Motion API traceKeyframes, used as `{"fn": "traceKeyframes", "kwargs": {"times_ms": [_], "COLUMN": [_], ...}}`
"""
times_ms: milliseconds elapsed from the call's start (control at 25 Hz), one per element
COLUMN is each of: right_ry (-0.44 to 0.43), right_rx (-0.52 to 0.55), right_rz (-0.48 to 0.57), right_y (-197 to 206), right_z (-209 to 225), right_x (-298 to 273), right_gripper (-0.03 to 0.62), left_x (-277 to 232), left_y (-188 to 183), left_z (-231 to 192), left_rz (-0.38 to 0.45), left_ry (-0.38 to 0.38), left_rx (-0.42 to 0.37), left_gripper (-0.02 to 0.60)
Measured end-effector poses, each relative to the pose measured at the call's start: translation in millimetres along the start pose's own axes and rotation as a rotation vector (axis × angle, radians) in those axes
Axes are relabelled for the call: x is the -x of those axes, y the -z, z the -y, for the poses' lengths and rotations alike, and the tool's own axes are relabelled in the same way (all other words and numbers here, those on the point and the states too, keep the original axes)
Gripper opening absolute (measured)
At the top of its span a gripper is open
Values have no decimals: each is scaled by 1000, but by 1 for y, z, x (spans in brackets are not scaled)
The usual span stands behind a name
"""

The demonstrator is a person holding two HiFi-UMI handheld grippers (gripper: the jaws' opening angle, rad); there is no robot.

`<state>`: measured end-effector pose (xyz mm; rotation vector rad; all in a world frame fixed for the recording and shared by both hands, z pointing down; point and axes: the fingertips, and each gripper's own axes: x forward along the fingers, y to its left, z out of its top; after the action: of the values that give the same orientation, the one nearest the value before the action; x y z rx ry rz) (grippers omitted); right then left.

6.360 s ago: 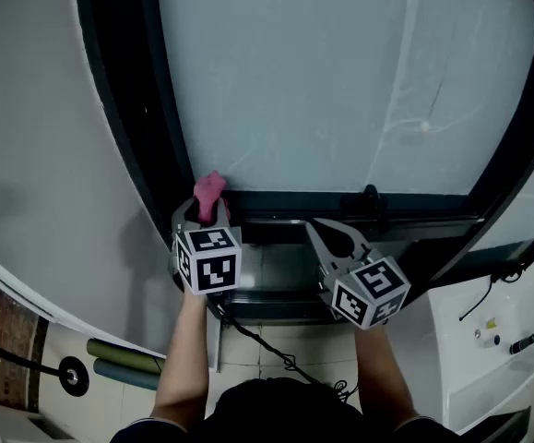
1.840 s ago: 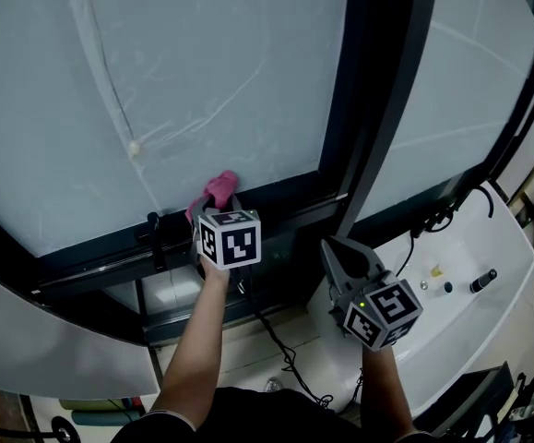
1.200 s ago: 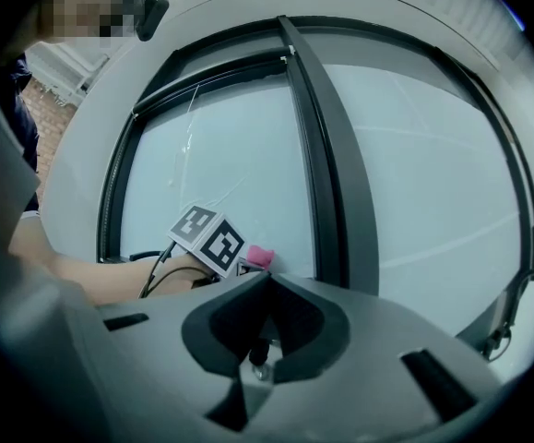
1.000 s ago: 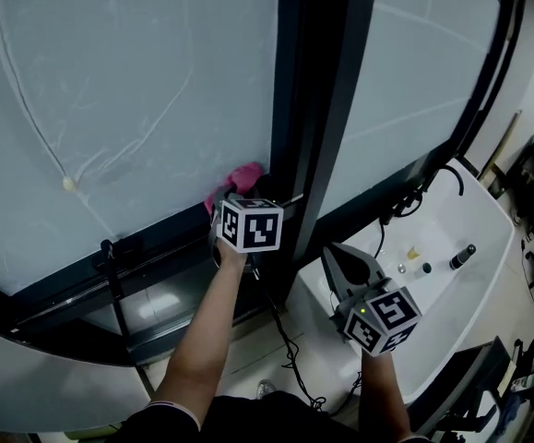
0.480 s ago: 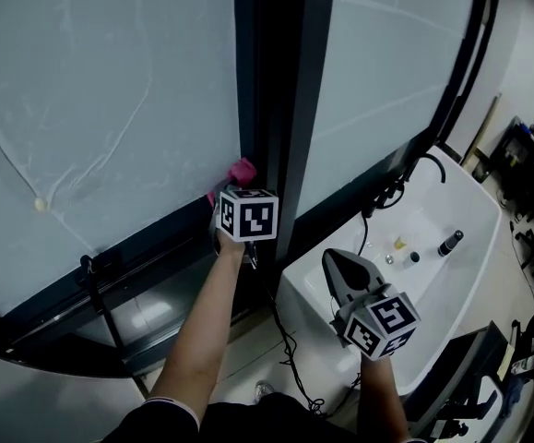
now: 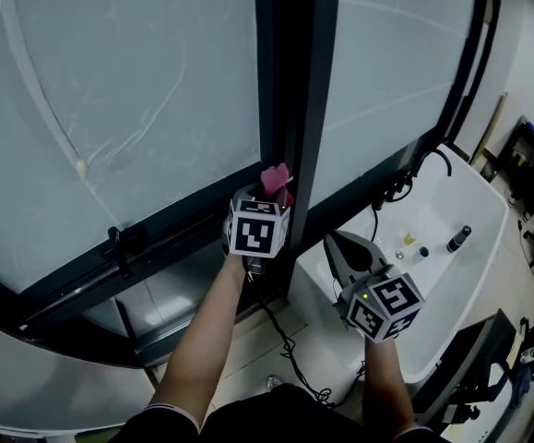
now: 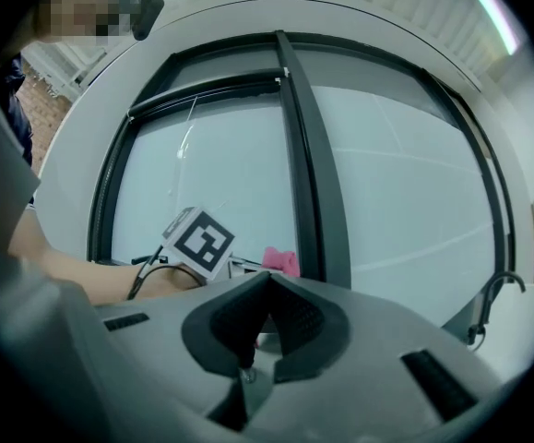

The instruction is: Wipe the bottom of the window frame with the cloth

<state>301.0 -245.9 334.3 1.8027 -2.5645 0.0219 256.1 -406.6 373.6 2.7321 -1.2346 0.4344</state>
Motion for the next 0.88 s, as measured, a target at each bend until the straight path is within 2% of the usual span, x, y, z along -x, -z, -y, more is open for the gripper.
{"fn": "traceKeyframes", "kwargs": {"times_ms": [200,400,600,680,880], "right_ry": [-34,-149,-312,-375,-466], "right_rx": [24,28,83,105,89], "right_rz": [38,45,35,43,75], "right_y": [-15,-22,-28,-36,-48], "right_z": [-55,-136,-223,-254,-317], "right_x": [2,-2,-15,-20,-23], "right_gripper": [8,8,8,8,8], "left_x": [107,215,317,353,419], "left_y": [14,32,54,68,97], "left_z": [2,-28,-69,-85,-108], "left_rz": [45,102,152,149,130], "left_ry": [-15,-79,-213,-269,-349], "left_rx": [1,66,113,133,165], "left_gripper": [112,112,112,112,112]}}
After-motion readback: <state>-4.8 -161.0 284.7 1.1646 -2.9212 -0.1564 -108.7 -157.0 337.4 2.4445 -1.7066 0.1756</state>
